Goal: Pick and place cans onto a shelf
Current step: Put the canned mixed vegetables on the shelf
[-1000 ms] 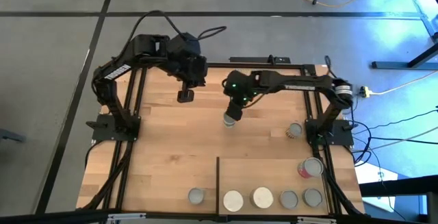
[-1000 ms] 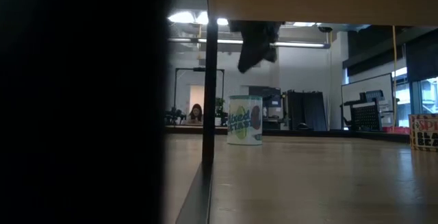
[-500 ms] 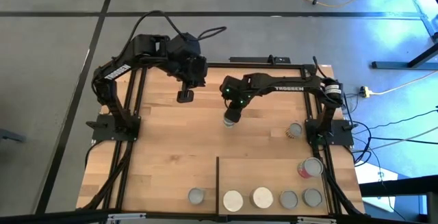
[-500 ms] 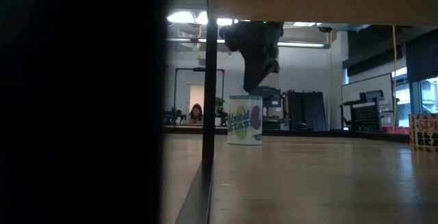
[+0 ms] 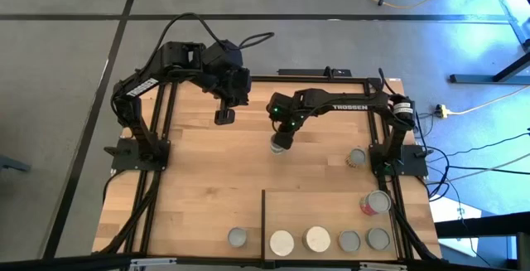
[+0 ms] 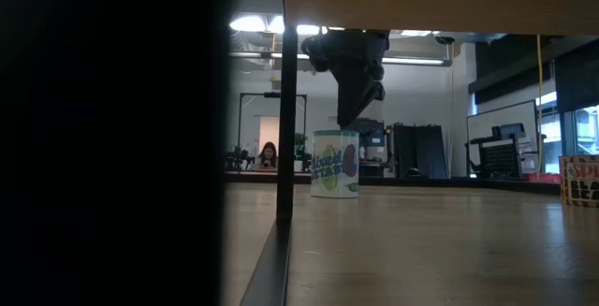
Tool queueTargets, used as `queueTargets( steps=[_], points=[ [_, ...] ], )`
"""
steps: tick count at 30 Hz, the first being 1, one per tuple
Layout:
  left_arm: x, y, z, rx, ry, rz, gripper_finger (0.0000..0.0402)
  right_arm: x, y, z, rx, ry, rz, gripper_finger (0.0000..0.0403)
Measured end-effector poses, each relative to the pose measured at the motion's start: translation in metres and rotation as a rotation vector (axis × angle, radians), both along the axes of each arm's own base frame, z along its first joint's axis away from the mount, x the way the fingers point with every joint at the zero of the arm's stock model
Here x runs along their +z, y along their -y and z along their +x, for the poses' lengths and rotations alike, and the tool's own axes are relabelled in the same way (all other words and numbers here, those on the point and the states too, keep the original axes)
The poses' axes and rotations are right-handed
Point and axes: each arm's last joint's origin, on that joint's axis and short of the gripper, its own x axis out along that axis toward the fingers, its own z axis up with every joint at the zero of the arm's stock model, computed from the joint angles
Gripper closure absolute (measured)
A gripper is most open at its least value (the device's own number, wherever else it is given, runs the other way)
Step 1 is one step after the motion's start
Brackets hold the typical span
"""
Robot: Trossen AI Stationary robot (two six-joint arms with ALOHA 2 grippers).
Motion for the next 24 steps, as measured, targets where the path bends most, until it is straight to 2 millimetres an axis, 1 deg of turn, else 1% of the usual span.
queueTargets(
  steps=[8, 22, 24],
  points=[
    [0.000, 0.000, 0.000, 0.000, 0.000, -0.001, 0.0363, -0.010, 0.000, -0.003, 0.017, -0.034, -0.015, 0.0334],
    [0.000, 0.000, 0.000, 0.000, 0.000, 0.000, 0.0363, -0.009, 0.000, 0.000, 0.024, 0.004, -0.001, 0.0334],
    [0.000, 0.000, 0.000, 0.000, 0.000, 0.000, 0.0363, -0.013, 0.000, 0.001, 0.025, -0.003, 0.003, 0.0334]
  ],
)
